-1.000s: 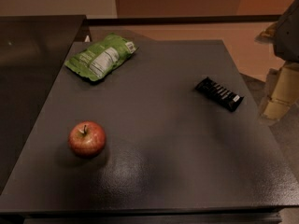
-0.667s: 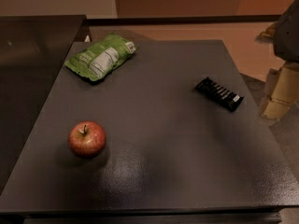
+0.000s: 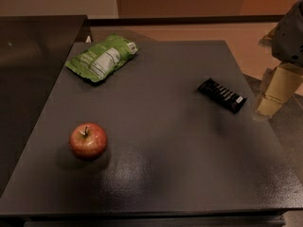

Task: Pick rxbar chocolate

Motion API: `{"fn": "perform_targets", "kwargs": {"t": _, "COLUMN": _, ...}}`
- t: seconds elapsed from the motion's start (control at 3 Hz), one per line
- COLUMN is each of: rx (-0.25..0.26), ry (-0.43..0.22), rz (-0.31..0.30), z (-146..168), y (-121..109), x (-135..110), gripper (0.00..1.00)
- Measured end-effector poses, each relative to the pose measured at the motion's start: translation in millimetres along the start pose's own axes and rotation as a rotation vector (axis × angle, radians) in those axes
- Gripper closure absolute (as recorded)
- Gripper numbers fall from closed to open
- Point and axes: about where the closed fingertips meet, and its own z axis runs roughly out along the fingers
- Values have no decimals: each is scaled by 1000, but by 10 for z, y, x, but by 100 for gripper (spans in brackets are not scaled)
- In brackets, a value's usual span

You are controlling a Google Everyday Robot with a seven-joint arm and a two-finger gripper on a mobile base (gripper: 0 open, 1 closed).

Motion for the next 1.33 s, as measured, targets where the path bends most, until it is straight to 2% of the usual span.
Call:
{"fn": "perform_targets", "kwargs": {"t": 0.67, "rx": 21, "ry": -63, "rz": 161, "z": 537, "y": -254, "x": 166, "gripper": 0}}
{"fn": "perform_targets", "kwargs": {"t": 1.33, "rx": 7, "ry": -171, "rz": 232, "z": 920, "y": -429, "x": 118, "gripper": 0}}
